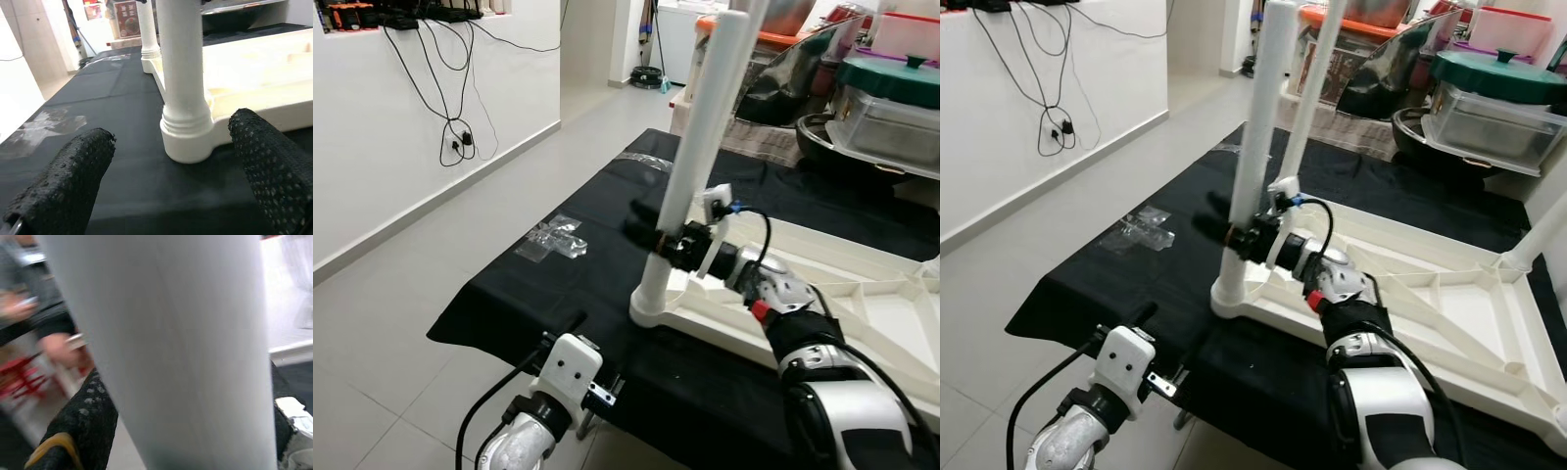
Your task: Building children table
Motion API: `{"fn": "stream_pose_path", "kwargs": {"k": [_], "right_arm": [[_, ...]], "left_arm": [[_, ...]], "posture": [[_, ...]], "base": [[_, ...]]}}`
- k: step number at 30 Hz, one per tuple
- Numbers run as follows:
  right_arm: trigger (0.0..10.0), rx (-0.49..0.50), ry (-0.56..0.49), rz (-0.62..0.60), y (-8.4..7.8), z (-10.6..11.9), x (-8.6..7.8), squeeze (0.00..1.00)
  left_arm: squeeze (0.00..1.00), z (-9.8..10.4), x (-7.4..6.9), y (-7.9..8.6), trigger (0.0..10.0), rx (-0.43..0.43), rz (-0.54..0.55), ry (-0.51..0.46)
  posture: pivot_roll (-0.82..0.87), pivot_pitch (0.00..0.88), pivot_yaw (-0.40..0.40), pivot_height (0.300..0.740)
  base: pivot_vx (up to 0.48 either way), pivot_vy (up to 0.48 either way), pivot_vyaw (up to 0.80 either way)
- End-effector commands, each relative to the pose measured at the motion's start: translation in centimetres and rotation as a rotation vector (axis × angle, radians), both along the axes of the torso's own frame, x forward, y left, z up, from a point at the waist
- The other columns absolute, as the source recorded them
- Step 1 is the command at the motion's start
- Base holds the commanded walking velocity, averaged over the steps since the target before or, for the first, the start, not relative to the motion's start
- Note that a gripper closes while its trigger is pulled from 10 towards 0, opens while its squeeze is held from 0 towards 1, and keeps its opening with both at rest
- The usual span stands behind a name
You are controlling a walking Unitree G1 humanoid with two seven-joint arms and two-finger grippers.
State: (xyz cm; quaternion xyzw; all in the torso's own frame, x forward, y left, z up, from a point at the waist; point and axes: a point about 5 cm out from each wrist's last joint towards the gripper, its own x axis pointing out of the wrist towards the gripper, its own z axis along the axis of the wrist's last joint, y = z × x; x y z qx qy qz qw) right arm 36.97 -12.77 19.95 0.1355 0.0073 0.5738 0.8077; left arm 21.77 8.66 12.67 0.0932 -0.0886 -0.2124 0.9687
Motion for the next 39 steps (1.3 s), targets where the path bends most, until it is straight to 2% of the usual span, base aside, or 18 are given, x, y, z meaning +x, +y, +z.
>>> {"fn": "stream_pose_path", "kwargs": {"k": [1, 2, 3, 11, 13, 14, 15, 16, 19, 20, 21, 22, 28, 29, 33, 34, 35, 39], "right_arm": [[10.0, -0.016, -0.002, 0.087, 1.1, -0.4, -0.5, 0.00], [10.0, -0.016, -0.002, 0.087, 1.1, -0.4, -0.5, 0.00], [0.0, -0.042, -0.017, 0.028, 1.6, -0.8, -0.2, 0.00], [0.0, -0.029, -0.021, -0.101, 2.0, -0.9, 0.5, 0.00], [0.0, -0.024, -0.005, -0.330, 1.4, -0.8, 1.5, 0.00], [0.0, -0.024, -0.005, -0.330, 1.4, -0.8, 1.5, 0.00], [0.0, -0.099, 0.010, -0.699, -0.2, -1.1, 2.8, 0.00], [0.0, -0.141, 0.004, -0.864, -1.1, -1.1, 3.2, 0.00], [0.0, -0.180, 0.014, -1.034, -2.4, -1.2, 3.4, 0.00], [0.0, -0.226, 0.042, -1.258, -4.5, -1.6, 3.4, 0.00], [0.0, -0.226, 0.042, -1.258, -4.5, -1.6, 3.4, 0.00], [0.0, -0.255, 0.080, -1.440, -6.2, -2.0, 3.0, 0.00], [0.0, -0.286, 0.122, -1.623, -7.2, -2.7, 2.4, 0.00], [10.0, -0.302, 0.111, -1.640, -6.7, -2.8, 2.2, 0.00], [10.0, -0.253, 0.108, -1.571, -5.0, -2.8, 2.5, 0.00], [10.0, -0.168, 0.103, -1.467, -3.6, -2.3, 2.9, 0.61], [10.0, -0.101, 0.106, -1.409, -2.8, -1.9, 3.0, 1.00], [10.0, 0.081, 0.132, -1.181, -1.3, -0.2, 3.6, 1.00]], "left_arm": [[0.00, -0.1, -0.2, 0.0, 10.0, 0.004, -0.004, 0.002], [0.00, -0.1, -0.2, 0.0, 10.0, 0.004, -0.004, 0.002], [0.00, -0.1, -0.1, 0.0, 10.0, 0.005, -0.003, 0.005], [0.00, -0.1, -0.1, 0.1, 10.0, 0.004, 0.001, 0.001], [0.00, -0.2, -0.1, 0.1, 10.0, 0.006, 0.002, -0.001], [0.00, -0.2, -0.1, 0.1, 10.0, 0.006, 0.002, -0.001], [0.00, -0.2, -0.1, 0.1, 10.0, 0.006, 0.003, 0.000], [0.00, -0.2, 0.0, 0.1, 10.0, 0.006, 0.004, 0.001], [0.00, -0.2, 0.0, 0.1, 10.0, 0.006, 0.004, 0.001], [0.00, -0.2, 0.0, 0.1, 10.0, 0.006, 0.003, 0.002], [0.00, -0.2, 0.0, 0.1, 10.0, 0.006, 0.003, 0.002], [0.00, -0.2, 0.1, 0.1, 10.0, 0.008, 0.001, 0.003], [0.00, -0.2, 0.1, 0.0, 10.0, 0.011, -0.002, 0.005], [0.00, -0.2, 0.1, 0.0, 10.0, 0.012, -0.001, 0.004], [0.00, -0.2, 0.1, -0.1, 10.0, 0.012, -0.001, 0.005], [0.00, -0.2, 0.1, -0.1, 10.0, 0.011, -0.003, 0.007], [0.00, -0.2, 0.1, -0.1, 10.0, 0.010, -0.003, 0.007], [0.00, -0.2, 0.1, -0.1, 10.0, 0.009, -0.002, 0.007]], "posture": [[0.08, 0.009, -0.133, 0.740], [0.08, 0.009, -0.133, 0.740], [0.08, 0.009, -0.136, 0.740], [0.08, 0.011, -0.137, 0.740], [0.08, 0.010, -0.138, 0.740], [0.08, 0.010, -0.138, 0.740], [0.08, 0.010, -0.136, 0.740], [0.08, 0.010, -0.136, 0.740], [0.07, 0.012, -0.132, 0.740], [0.07, 0.012, -0.131, 0.740], [0.07, 0.012, -0.131, 0.740], [0.07, 0.010, -0.132, 0.740], [0.07, 0.011, -0.134, 0.740], [0.07, 0.013, -0.136, 0.740], [0.07, 0.013, -0.135, 0.740], [0.07, 0.013, -0.133, 0.740], [0.07, 0.014, -0.134, 0.740], [0.07, 0.015, -0.138, 0.740]], "base": [[0.000, 0.000, 0.00], [0.000, 0.000, 0.00], [0.000, 0.000, 0.00], [0.000, 0.000, 0.00], [0.000, 0.000, 0.00], [0.000, 0.000, 0.00], [0.000, 0.000, 0.00], [0.000, 0.000, 0.00], [0.000, 0.000, 0.00], [0.000, 0.000, 0.00], [0.000, 0.000, 0.00], [0.000, 0.000, 0.00], [0.000, 0.000, 0.00], [0.000, 0.000, 0.00], [0.000, 0.000, 0.00], [0.000, 0.000, 0.00], [0.000, 0.000, 0.00], [0.000, 0.000, 0.00]]}}
